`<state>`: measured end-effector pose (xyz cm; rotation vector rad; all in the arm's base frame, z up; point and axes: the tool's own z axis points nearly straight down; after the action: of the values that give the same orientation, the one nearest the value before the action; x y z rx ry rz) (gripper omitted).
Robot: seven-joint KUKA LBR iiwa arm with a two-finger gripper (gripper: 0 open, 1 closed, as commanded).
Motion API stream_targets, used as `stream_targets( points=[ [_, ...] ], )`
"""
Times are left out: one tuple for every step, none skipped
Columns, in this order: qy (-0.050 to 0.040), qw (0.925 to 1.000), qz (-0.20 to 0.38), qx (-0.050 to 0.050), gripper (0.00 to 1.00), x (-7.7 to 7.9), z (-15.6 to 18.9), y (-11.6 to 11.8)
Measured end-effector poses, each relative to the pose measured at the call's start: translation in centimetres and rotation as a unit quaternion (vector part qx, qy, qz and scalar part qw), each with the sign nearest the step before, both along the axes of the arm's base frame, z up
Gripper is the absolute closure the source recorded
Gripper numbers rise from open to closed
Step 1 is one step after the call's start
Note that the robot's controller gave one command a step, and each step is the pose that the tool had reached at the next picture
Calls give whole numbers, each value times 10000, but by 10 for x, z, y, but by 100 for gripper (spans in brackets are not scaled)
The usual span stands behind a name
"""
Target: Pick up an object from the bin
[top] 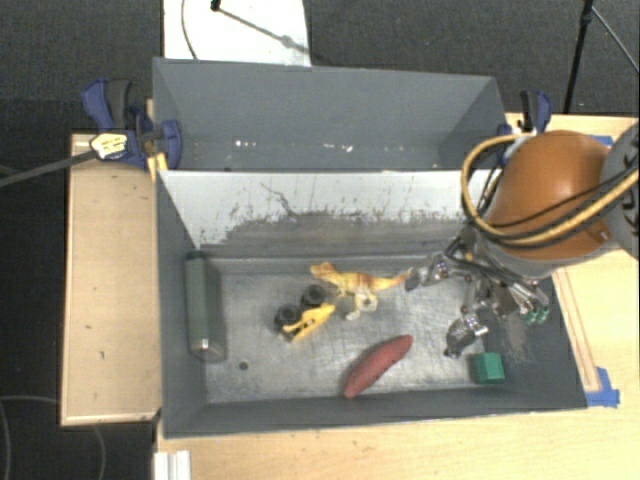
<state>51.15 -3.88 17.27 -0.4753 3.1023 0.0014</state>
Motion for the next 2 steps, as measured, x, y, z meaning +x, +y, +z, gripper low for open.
stream_targets(
  points=[
    [0,9957,-925,-2,0,-10,-12,1],
    [1,9993,-363,-5,0,-9,0,34]
  ],
)
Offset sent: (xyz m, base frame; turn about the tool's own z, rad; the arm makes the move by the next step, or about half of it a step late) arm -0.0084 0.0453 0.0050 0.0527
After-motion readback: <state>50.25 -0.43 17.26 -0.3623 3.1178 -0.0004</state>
